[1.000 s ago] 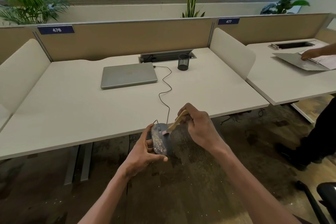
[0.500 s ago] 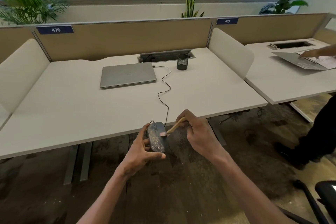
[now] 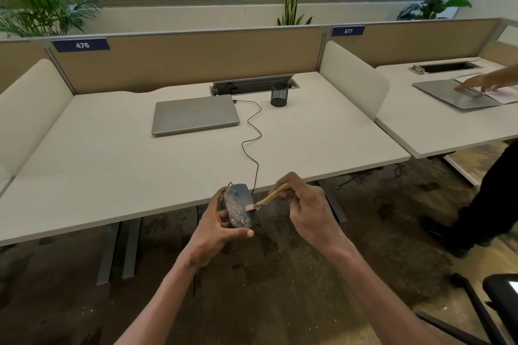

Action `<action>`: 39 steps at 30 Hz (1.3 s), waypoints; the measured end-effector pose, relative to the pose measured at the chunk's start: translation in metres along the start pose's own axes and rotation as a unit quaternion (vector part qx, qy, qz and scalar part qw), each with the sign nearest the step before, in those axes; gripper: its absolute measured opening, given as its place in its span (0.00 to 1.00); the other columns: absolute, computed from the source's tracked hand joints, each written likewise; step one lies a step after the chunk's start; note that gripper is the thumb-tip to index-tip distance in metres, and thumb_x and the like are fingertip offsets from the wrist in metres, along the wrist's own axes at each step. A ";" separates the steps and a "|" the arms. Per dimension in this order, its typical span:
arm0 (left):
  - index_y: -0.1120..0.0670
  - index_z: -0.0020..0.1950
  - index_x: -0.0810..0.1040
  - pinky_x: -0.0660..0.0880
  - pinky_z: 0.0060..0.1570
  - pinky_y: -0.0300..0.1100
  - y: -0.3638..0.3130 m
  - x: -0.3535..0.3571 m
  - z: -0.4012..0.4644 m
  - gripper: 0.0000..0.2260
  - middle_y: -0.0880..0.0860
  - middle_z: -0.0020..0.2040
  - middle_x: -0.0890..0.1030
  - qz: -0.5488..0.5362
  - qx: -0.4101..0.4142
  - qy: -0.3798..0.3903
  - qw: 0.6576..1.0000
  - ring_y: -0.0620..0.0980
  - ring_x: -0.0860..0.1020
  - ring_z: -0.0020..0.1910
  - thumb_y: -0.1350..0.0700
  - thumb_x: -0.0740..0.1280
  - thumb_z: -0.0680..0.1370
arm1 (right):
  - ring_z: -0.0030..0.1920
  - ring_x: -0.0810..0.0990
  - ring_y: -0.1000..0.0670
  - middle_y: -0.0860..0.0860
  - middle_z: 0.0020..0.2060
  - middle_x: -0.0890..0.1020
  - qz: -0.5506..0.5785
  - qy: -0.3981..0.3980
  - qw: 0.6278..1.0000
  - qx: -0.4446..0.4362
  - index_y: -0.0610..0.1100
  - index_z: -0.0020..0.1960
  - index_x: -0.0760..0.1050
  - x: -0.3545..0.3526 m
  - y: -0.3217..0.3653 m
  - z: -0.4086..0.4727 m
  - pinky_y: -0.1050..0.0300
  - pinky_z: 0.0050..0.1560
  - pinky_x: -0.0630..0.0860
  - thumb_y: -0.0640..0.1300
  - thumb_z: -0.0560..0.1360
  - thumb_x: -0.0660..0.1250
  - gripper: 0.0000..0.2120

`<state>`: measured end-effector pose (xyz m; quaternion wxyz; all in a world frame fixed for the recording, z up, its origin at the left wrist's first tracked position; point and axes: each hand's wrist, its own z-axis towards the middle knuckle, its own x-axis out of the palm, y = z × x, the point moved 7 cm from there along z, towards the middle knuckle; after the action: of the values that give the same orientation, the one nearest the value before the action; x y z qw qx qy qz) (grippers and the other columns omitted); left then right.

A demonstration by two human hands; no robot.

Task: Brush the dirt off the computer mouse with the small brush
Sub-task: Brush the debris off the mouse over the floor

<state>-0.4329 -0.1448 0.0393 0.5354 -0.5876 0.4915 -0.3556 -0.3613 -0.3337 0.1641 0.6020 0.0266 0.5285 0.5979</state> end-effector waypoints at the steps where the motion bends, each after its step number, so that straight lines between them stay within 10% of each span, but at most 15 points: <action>1: 0.40 0.79 0.56 0.78 0.65 0.53 0.001 -0.001 0.000 0.60 0.49 0.63 0.79 -0.006 -0.001 -0.003 1.000 0.52 0.83 0.61 0.50 0.87 0.54 | 0.49 0.82 0.57 0.51 0.46 0.83 -0.002 0.001 1.000 0.003 0.47 0.56 0.72 0.001 -0.002 -0.003 0.65 0.50 0.81 0.29 0.78 0.61 0.15; 13: 0.42 0.80 0.55 0.81 0.53 0.38 0.010 -0.006 0.000 0.63 0.45 0.59 0.77 -0.003 -0.001 -0.014 1.000 0.44 0.84 0.55 0.48 0.87 0.53 | 0.49 0.83 0.56 0.51 0.47 0.84 -0.008 -0.004 1.000 0.004 0.44 0.56 0.74 -0.003 -0.006 -0.017 0.60 0.50 0.82 0.28 0.78 0.62 0.13; 39: 0.40 0.80 0.54 0.76 0.67 0.54 0.000 -0.002 -0.003 0.62 0.47 0.62 0.76 0.032 0.014 -0.016 0.999 0.49 0.79 0.63 0.47 0.87 0.54 | 0.42 0.81 0.56 0.48 0.44 0.84 -0.029 -0.027 0.999 -0.027 0.40 0.59 0.75 0.008 0.020 -0.004 0.73 0.44 0.74 0.30 0.78 0.64 0.12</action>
<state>-0.4361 -0.1436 0.0403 0.5627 -0.5696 0.4965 -0.3354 -0.3797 -0.3246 0.1710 0.6340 0.0111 0.4962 0.5931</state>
